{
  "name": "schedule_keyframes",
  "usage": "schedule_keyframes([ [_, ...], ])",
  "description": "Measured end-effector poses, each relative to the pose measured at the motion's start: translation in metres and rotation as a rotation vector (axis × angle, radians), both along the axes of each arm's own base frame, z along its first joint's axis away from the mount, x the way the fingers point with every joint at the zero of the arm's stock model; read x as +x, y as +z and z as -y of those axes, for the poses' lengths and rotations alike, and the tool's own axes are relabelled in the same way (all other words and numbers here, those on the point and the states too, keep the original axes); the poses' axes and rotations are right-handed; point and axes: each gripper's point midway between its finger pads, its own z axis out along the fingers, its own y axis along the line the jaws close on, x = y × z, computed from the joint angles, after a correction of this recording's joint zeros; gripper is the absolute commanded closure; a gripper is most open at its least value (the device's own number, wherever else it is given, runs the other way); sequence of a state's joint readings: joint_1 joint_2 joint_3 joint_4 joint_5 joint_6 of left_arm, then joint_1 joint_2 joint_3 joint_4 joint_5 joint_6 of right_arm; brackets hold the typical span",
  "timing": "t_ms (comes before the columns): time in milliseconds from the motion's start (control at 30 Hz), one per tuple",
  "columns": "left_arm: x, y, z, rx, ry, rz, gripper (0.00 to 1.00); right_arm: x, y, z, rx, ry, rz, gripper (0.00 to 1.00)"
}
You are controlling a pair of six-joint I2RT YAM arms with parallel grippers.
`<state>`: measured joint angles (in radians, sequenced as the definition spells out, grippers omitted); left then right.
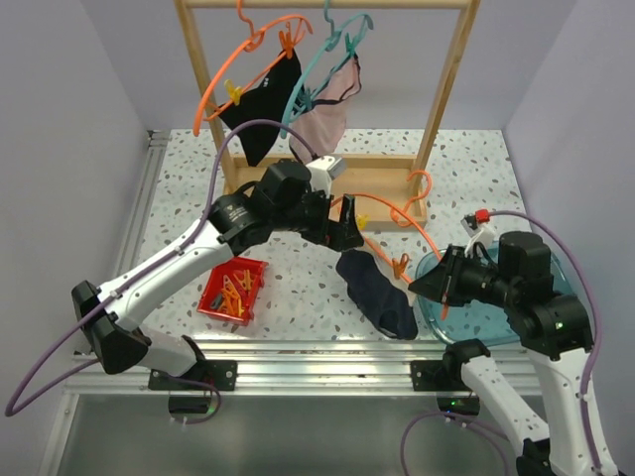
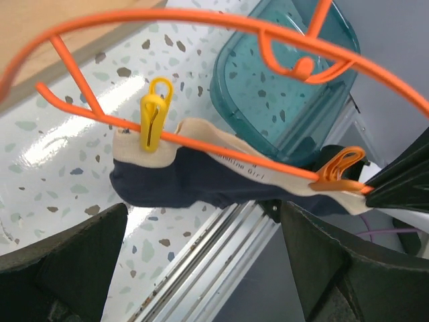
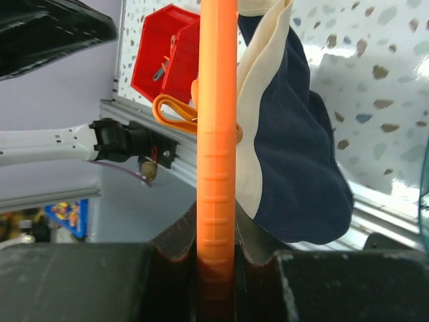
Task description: Remove the underwear clipped to the hanger
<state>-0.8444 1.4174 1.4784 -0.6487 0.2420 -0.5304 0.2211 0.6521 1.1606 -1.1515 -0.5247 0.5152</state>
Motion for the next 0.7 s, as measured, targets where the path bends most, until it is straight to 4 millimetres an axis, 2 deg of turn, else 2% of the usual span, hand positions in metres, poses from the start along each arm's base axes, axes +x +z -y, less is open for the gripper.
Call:
schedule_keyframes([
  [200,0.003,0.008,0.007,0.022,0.070,0.088,0.00,-0.009,-0.027,-0.009,0.157,-0.111,-0.151,1.00],
  [300,0.004,0.008,0.007,0.041,0.097,0.115,0.00,-0.009,-0.033,-0.014,0.270,-0.177,-0.206,1.00],
  [467,0.002,0.017,0.010,0.038,0.117,0.140,0.00,-0.002,-0.028,-0.021,0.441,-0.264,-0.268,1.00],
  [600,-0.007,0.028,0.025,0.012,0.121,0.122,0.00,0.004,-0.019,-0.024,0.511,-0.295,-0.291,1.00],
  [700,-0.016,0.028,0.037,-0.001,0.139,0.071,0.00,0.007,-0.012,-0.025,0.547,-0.307,-0.292,1.00],
])
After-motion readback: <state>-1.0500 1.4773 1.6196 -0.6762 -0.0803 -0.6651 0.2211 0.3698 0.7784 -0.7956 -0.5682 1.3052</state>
